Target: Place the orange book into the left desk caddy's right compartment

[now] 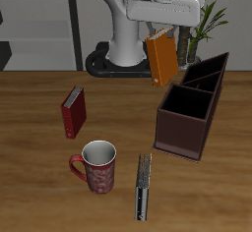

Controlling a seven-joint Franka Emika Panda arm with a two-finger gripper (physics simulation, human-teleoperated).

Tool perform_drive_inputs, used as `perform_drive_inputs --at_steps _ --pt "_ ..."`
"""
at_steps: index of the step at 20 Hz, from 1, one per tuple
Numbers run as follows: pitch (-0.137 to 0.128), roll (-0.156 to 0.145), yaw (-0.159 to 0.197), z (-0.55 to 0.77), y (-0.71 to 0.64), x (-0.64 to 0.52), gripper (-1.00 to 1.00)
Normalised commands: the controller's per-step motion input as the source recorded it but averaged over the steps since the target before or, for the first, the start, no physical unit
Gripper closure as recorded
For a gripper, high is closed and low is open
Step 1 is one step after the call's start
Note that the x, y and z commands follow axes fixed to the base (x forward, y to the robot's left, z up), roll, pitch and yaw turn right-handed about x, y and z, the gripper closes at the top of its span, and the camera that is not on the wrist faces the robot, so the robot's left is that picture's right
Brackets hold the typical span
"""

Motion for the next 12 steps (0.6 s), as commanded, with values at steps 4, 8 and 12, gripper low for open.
perform_drive_inputs --at_steps 4,8,12 --pt "0.032 0.020 -0.013 -0.06 0.31 0.22 1.00" --pt "0.013 0.015 0.007 -0.03 0.31 0.13 1.00" --pt "0.017 0.017 0.001 -0.03 0.28 0.12 1.00"
